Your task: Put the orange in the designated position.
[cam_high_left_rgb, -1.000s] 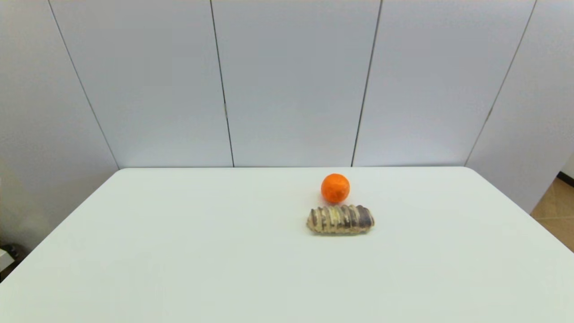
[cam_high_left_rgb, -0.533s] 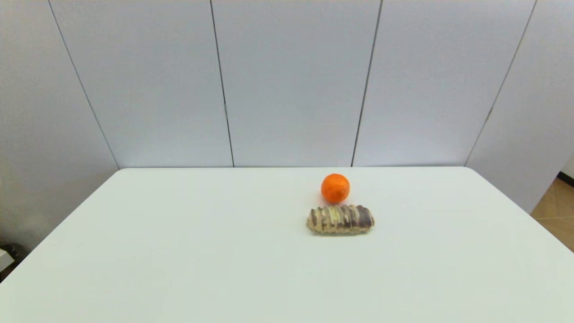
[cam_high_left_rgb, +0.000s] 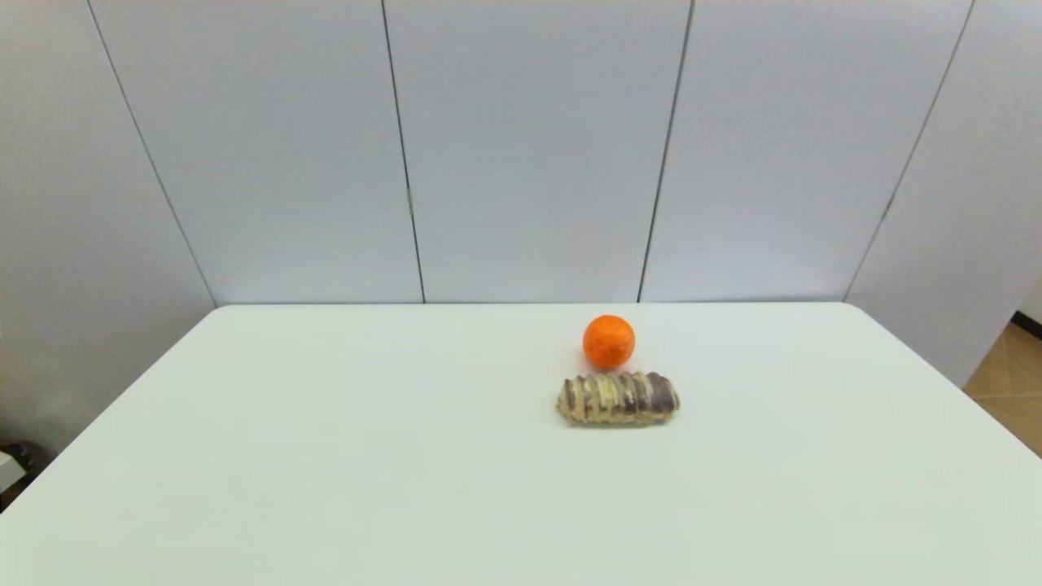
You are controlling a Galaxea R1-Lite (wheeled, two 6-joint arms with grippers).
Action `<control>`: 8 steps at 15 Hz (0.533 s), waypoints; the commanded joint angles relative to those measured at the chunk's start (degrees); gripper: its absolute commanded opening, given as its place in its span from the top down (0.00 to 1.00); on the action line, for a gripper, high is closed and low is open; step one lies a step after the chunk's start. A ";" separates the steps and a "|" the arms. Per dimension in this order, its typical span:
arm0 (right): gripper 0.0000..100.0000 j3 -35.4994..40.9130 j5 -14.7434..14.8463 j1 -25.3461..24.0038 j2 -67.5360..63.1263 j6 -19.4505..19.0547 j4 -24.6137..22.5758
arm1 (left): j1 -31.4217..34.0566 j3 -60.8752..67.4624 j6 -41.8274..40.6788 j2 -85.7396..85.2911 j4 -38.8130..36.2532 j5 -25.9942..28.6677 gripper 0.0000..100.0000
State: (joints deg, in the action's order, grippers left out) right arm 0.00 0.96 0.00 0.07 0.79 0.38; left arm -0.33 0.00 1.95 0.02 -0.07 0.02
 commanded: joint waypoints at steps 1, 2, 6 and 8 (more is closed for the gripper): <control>0.00 0.00 0.09 0.00 -0.07 0.09 -0.03 | 0.07 0.00 0.07 -0.02 -0.01 -0.02 0.00; 0.00 0.00 0.18 0.00 -0.07 0.09 -0.03 | -0.02 0.00 0.07 -0.02 -0.01 -0.02 0.00; 0.00 0.00 0.44 0.00 -0.07 0.70 -0.11 | -0.02 0.00 0.07 -0.02 -0.01 -0.02 0.00; 0.00 0.00 0.44 0.00 -0.07 0.70 -0.11 | -0.02 0.00 0.07 -0.02 -0.01 -0.02 0.00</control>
State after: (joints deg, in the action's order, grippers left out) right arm 0.00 1.40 0.00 0.07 1.51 0.27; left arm -0.33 0.00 1.95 0.02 -0.05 0.00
